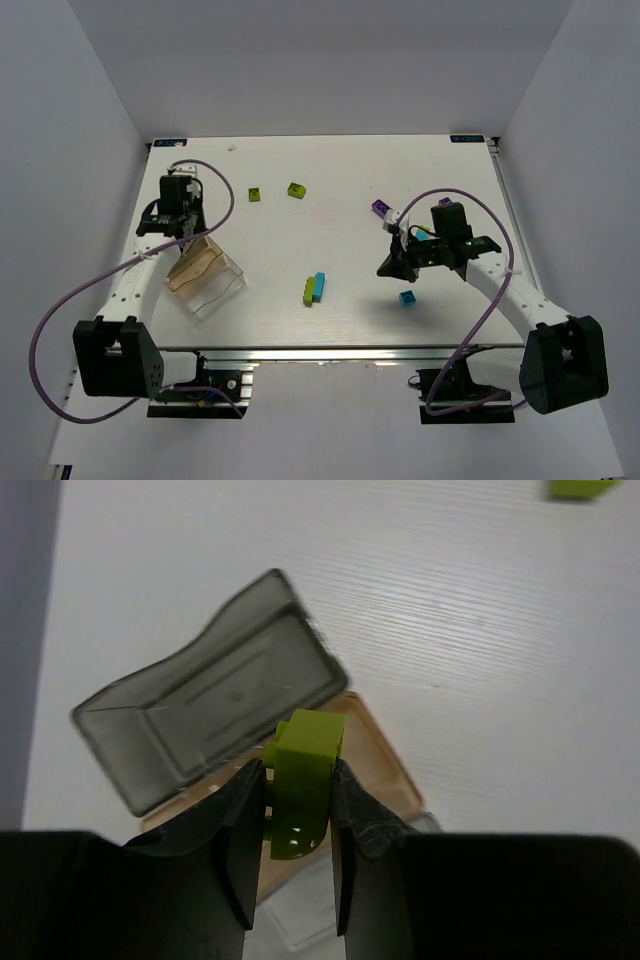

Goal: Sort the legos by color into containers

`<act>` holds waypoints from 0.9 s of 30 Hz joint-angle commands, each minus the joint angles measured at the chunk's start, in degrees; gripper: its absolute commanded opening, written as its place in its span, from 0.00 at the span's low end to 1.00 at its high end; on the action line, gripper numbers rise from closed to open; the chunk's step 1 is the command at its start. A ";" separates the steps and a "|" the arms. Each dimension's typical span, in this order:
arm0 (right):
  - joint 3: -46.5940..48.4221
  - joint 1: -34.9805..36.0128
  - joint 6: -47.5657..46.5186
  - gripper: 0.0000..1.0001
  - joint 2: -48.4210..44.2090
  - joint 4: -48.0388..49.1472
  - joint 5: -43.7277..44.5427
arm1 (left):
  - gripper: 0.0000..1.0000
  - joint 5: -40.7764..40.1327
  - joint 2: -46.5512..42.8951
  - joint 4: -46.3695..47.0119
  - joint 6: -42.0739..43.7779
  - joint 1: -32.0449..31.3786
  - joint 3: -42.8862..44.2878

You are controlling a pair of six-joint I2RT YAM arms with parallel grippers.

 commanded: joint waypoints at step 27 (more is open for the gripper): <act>2.55 2.15 -0.46 0.38 -0.11 0.48 2.21 | 0.66 -9.41 16.42 10.15 2.85 6.34 4.27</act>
